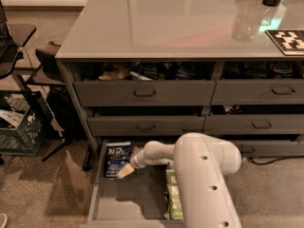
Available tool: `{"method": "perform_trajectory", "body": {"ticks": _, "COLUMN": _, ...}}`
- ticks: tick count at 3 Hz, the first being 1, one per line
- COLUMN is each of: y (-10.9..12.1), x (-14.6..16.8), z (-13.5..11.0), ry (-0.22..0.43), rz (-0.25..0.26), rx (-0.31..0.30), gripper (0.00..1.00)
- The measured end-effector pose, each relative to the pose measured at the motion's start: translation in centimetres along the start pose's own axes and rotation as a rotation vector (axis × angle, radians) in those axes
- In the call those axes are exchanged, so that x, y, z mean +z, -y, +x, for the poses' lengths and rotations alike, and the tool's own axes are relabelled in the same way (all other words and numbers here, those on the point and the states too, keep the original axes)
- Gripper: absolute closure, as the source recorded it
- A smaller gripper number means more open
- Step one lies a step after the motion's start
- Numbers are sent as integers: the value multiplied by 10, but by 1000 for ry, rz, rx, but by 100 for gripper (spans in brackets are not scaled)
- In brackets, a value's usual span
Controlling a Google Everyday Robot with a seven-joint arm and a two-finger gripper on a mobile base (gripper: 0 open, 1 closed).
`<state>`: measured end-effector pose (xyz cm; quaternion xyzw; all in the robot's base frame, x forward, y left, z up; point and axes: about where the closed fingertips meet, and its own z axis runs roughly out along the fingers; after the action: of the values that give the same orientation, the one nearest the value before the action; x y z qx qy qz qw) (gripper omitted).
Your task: Pick blue chip bag from bottom drawer and place on counter
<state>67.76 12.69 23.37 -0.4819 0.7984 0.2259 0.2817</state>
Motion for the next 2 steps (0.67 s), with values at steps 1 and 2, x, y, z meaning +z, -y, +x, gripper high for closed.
{"method": "perform_trajectory", "body": {"ticks": 1, "y": 18, "x": 19, "z": 9, "ry": -16, "rz": 6, "rx": 46, "gripper": 0}}
{"method": "perform_trajectory", "body": {"ticks": 2, "y": 18, "x": 19, "z": 9, "ry": -16, "rz": 6, "rx": 46, "gripper": 0}}
